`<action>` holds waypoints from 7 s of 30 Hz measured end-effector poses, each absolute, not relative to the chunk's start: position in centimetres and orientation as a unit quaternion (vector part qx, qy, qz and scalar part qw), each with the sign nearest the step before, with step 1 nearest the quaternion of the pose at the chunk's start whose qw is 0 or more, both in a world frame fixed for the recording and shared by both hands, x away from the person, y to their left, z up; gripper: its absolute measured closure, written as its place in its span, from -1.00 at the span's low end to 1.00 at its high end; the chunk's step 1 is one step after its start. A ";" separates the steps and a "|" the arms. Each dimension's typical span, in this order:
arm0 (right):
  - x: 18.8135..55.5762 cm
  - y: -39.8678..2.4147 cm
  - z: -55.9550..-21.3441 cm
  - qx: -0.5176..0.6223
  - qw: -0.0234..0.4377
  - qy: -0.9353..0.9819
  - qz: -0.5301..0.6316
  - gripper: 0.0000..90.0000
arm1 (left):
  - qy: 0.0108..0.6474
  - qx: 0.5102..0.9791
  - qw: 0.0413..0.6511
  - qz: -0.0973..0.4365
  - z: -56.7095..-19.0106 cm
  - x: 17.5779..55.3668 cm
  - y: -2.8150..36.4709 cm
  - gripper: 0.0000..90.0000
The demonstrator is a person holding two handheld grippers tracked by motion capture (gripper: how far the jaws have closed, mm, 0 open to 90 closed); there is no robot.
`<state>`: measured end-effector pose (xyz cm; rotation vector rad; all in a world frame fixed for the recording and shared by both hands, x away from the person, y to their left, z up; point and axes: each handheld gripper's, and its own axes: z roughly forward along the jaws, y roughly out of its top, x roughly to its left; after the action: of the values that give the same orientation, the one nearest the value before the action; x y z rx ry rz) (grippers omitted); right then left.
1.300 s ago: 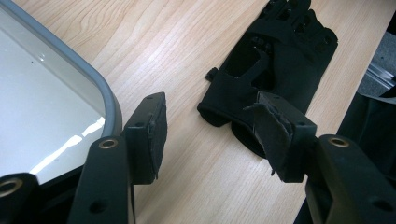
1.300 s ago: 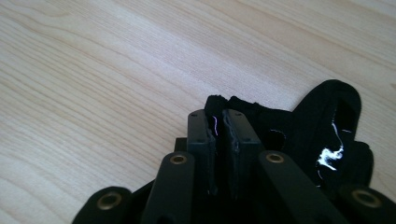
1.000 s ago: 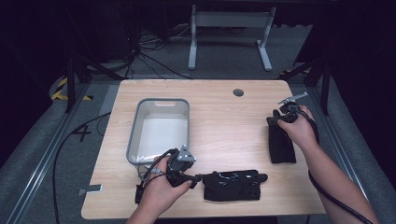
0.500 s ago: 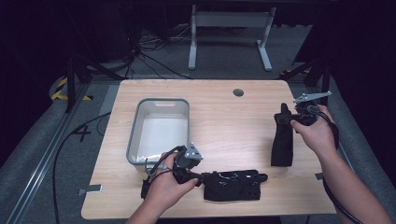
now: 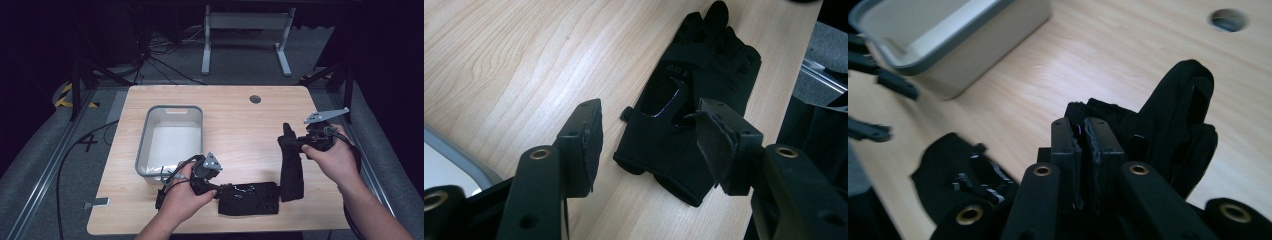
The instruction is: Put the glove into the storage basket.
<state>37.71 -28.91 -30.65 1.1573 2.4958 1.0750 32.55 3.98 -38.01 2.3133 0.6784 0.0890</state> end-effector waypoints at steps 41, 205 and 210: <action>39.3 -19.7 -40.8 0.367 -0.036 0.843 0.391 0.84 | 0.223 0.916 0.316 -0.109 -43.5 28.6 -1.7 0.04; 33.6 -31.7 -43.9 0.345 0.066 0.875 0.333 0.70 | 0.300 0.930 0.210 -0.033 -43.3 32.1 2.0 0.08; 33.1 -31.7 -43.2 0.329 0.082 0.880 0.332 0.91 | 0.303 0.927 0.217 -0.033 -43.3 32.2 2.0 0.11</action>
<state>33.15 -31.67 -43.17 0.9837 2.6304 0.9919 32.18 2.02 -43.28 2.5683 0.8393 -0.0921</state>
